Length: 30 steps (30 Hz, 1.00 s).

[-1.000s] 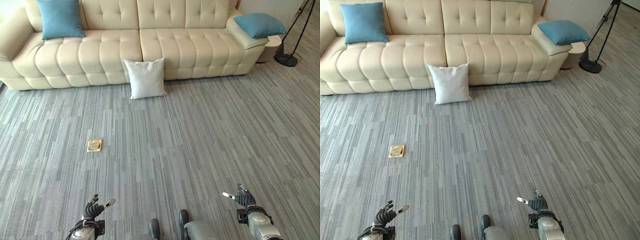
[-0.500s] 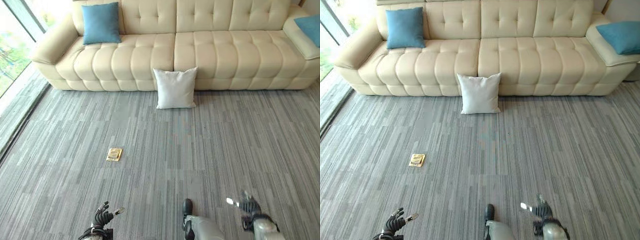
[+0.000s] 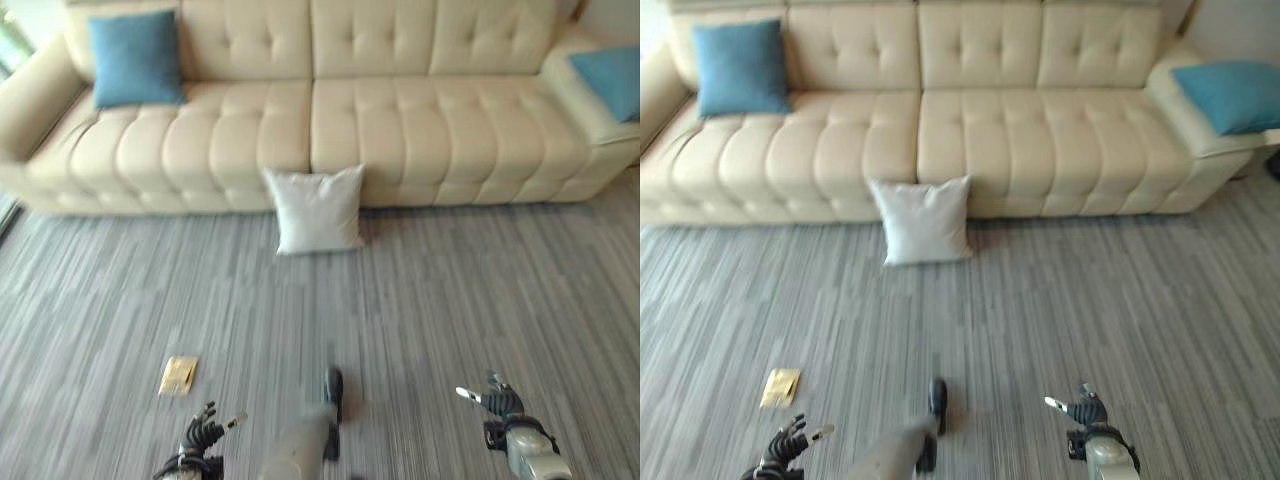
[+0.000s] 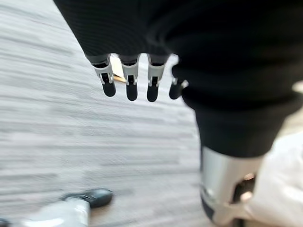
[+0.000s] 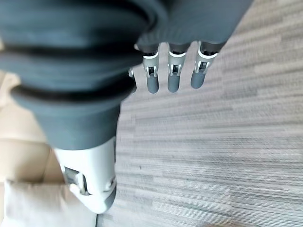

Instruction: Pick up all the scattered cushions and arrange them neatly on the sofa.

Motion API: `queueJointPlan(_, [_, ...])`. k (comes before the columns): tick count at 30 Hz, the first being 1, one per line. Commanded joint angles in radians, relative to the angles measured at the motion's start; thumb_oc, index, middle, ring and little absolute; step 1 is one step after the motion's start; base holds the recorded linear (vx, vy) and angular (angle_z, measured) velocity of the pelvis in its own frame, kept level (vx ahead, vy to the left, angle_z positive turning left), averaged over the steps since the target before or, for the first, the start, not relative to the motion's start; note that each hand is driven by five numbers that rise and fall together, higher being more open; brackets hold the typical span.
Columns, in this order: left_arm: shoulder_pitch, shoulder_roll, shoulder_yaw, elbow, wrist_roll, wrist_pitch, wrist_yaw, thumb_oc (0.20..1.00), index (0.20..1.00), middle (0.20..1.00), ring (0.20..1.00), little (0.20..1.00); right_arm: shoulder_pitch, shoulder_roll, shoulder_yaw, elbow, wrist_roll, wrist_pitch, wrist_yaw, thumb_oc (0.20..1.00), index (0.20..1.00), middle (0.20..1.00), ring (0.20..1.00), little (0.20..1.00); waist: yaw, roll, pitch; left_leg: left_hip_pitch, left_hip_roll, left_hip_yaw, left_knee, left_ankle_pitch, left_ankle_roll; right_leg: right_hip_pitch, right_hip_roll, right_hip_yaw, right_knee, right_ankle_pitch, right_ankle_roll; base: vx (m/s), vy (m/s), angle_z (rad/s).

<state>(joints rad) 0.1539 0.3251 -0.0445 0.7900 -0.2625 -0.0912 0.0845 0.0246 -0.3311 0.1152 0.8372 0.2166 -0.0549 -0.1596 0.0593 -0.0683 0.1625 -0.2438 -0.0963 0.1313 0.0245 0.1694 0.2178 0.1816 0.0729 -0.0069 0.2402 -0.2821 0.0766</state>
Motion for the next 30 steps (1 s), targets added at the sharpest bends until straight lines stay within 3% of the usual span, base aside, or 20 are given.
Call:
queueJointPlan(1, [-0.045, 0.063, -0.019, -0.026, 0.020, -0.022, 0.008, 1.000, 1.000, 1.000, 1.000, 1.000, -0.020, -0.022, -0.005, -0.084, -0.014, -0.024, 0.007, 1.000, 1.000, 1.000, 1.000, 1.000, 0.019, -0.024, -0.010, -0.032, 0.037, 0.014, 0.147, -0.191, -0.179, -0.122, -0.139, 0.015, 0.013, 0.218, 0.046, 0.22, 0.171, -0.37])
queueJointPlan(3, [-0.058, 0.076, -0.015, -0.021, 0.024, -0.024, 0.017, 1.000, 1.000, 1.000, 1.000, 1.000, -0.031, -0.016, 0.000, -0.093, -0.005, -0.030, 0.007, 1.000, 1.000, 1.000, 1.000, 1.000, 0.011, -0.021, -0.005, -0.004, 0.037, 0.020, 0.152, -0.224, -0.165, -0.168, -0.156, 0.011, 0.107, 0.269, 0.066, 0.22, 0.172, 0.01])
queueJointPlan(7, [-0.069, 0.081, -0.016, -0.021, 0.020, -0.025, 0.024, 1.000, 1.000, 1.000, 1.000, 1.000, -0.038, -0.008, 0.008, -0.094, -0.005, -0.027, 0.011, 1.000, 1.000, 1.000, 1.000, 1.000, -0.006, -0.007, 0.001, 0.065, 0.034, 0.006, 0.139, -0.257, -0.154, -0.256, -0.170, -0.035, 0.164, 0.295, 0.048, 0.20, 0.111, 0.24])
queueJointPlan(8, [-0.071, 0.081, -0.017, -0.019, 0.017, -0.027, 0.026, 1.000, 1.000, 1.000, 1.000, 1.000, -0.041, -0.009, 0.009, -0.092, -0.004, -0.026, 0.011, 1.000, 1.000, 1.000, 1.000, 1.000, -0.012, 0.003, 0.001, 0.090, 0.036, 0.001, 0.126, -0.264, -0.155, -0.289, -0.167, -0.056, 0.152, 0.282, 0.037, 0.56, 0.104, 0.45])
queueJointPlan(9, [-0.077, 0.073, -0.026, 0.008, 0.009, -0.024, 0.024, 1.000, 1.000, 1.000, 1.000, 1.000, -0.056, -0.015, 0.016, -0.087, 0.004, -0.023, 0.008, 1.000, 1.000, 1.000, 1.000, 1.000, -0.046, 0.015, 0.034, 0.196, 0.019, -0.032, 0.095, -0.301, -0.161, -0.396, -0.154, -0.152, 0.036, 0.253, 0.023, 0.56, 0.105, 0.36])
queueJointPlan(13, [-0.082, 0.062, -0.027, 0.038, 0.020, -0.026, 0.024, 1.000, 1.000, 1.000, 1.000, 1.000, -0.047, -0.021, 0.020, -0.084, -0.006, -0.020, 0.010, 1.000, 1.000, 1.000, 1.000, 1.000, -0.074, 0.012, 0.052, 0.258, -0.008, -0.070, 0.083, -0.315, -0.173, -0.438, -0.124, -0.152, -0.057, 0.292, 0.033, 0.35, 0.003, 0.18])
queueJointPlan(17, [-0.072, 0.054, -0.037, 0.031, 0.033, -0.029, 0.014, 1.000, 1.000, 1.000, 1.000, 1.000, -0.020, -0.022, 0.012, -0.084, -0.006, -0.023, 0.019, 1.000, 1.000, 1.000, 1.000, 1.000, -0.079, 0.015, 0.045, 0.296, -0.014, -0.100, 0.089, -0.338, -0.185, -0.396, -0.116, -0.143, -0.074, 0.288, 0.022, 0.20, -0.056, 0.52])
queueJointPlan(18, [-0.072, 0.055, -0.036, 0.031, 0.033, -0.029, 0.014, 1.000, 1.000, 1.000, 1.000, 1.000, -0.021, -0.022, 0.012, -0.084, -0.006, -0.023, 0.019, 1.000, 1.000, 1.000, 1.000, 1.000, -0.081, 0.013, 0.042, 0.293, -0.016, -0.101, 0.087, -0.334, -0.185, -0.399, -0.117, -0.143, -0.076, 0.291, 0.022, 0.37, -0.187, 0.71])
queueJointPlan(19, [-0.064, 0.047, -0.041, 0.019, 0.035, -0.028, 0.006, 1.000, 1.000, 1.000, 1.000, 1.000, -0.009, -0.021, -0.002, -0.076, 0.004, -0.031, 0.020, 1.000, 1.000, 1.000, 1.000, 1.000, -0.087, 0.016, 0.021, 0.299, 0.006, -0.106, 0.125, -0.313, -0.233, -0.348, -0.113, -0.153, -0.124, 0.291, 0.007, 0.32, -0.201, 0.62])
queueJointPlan(20, [-0.062, 0.047, -0.043, 0.012, 0.035, -0.027, 0.004, 1.000, 1.000, 1.000, 1.000, 1.000, -0.004, -0.023, -0.006, -0.079, 0.010, -0.035, 0.020, 1.000, 1.000, 1.000, 1.000, 1.000, -0.088, 0.013, 0.020, 0.283, 0.017, -0.094, 0.169, -0.297, -0.249, -0.331, -0.112, -0.154, -0.135, 0.291, 0.000, 0.44, -0.299, 0.70])
queueJointPlan(21, [-0.060, 0.048, -0.047, -0.010, 0.031, -0.026, 0.000, 1.000, 1.000, 1.000, 1.000, 1.000, -0.004, -0.034, -0.006, -0.088, 0.019, -0.038, 0.020, 1.000, 1.000, 1.000, 1.000, 1.000, -0.086, 0.004, 0.025, 0.231, 0.041, -0.069, 0.290, -0.278, -0.265, -0.301, -0.107, -0.151, -0.151, 0.283, -0.019, 0.16, -0.148, 0.86])
queueJointPlan(24, [-0.070, 0.038, -0.051, -0.002, 0.023, -0.021, -0.003, 1.000, 1.000, 1.000, 1.000, 1.000, -0.007, -0.042, -0.007, -0.076, 0.026, -0.031, 0.015, 1.000, 1.000, 1.000, 1.000, 1.000, -0.081, -0.001, 0.029, 0.179, 0.083, -0.017, 0.334, -0.283, -0.253, -0.267, -0.109, -0.155, -0.161, 0.252, -0.034, 0.16, -0.096, 0.36])
queueJointPlan(27, [-0.077, 0.035, -0.062, 0.005, 0.034, -0.019, -0.004, 1.000, 1.000, 1.000, 1.000, 1.000, -0.014, -0.045, -0.012, -0.068, 0.031, -0.028, 0.007, 1.000, 1.000, 1.000, 1.000, 1.000, -0.072, -0.008, 0.025, 0.131, 0.091, 0.005, 0.256, -0.309, -0.234, -0.240, -0.119, -0.151, -0.168, 0.228, -0.029, 0.14, 0.020, -0.03])
queueJointPlan(30, [-0.076, 0.037, -0.068, -0.008, 0.040, -0.016, -0.004, 1.000, 1.000, 1.000, 1.000, 1.000, -0.015, -0.048, -0.012, -0.065, 0.026, -0.025, -0.001, 1.000, 1.000, 1.000, 1.000, 1.000, -0.056, 0.001, 0.026, 0.063, 0.108, 0.000, 0.161, -0.219, -0.251, -0.203, -0.110, -0.143, -0.181, 0.205, -0.029, 0.20, 0.070, -0.08])
